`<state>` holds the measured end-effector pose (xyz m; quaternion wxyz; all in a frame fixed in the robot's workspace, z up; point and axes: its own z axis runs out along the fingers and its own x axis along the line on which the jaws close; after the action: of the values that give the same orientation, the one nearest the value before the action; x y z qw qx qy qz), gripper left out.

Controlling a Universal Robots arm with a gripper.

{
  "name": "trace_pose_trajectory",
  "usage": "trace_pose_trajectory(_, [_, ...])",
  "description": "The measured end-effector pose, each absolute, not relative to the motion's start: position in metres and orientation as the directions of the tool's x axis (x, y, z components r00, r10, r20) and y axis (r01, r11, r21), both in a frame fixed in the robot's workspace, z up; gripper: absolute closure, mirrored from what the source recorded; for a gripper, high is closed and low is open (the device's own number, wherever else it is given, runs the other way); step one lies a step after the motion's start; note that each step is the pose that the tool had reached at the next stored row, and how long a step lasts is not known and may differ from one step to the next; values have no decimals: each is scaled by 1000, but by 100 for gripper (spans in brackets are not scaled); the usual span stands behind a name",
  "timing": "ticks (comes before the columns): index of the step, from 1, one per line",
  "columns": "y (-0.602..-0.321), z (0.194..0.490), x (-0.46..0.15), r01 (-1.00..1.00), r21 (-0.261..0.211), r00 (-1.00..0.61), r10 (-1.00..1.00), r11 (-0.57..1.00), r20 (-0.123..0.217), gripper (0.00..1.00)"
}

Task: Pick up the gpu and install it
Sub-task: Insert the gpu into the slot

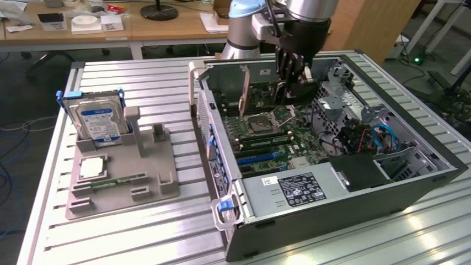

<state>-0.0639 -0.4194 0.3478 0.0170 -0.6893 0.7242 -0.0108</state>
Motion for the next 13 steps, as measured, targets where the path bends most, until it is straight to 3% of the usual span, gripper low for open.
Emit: trace_pose_trajectory(13, [-425, 332, -74, -998, -39, -49, -999, 49, -9, 72])
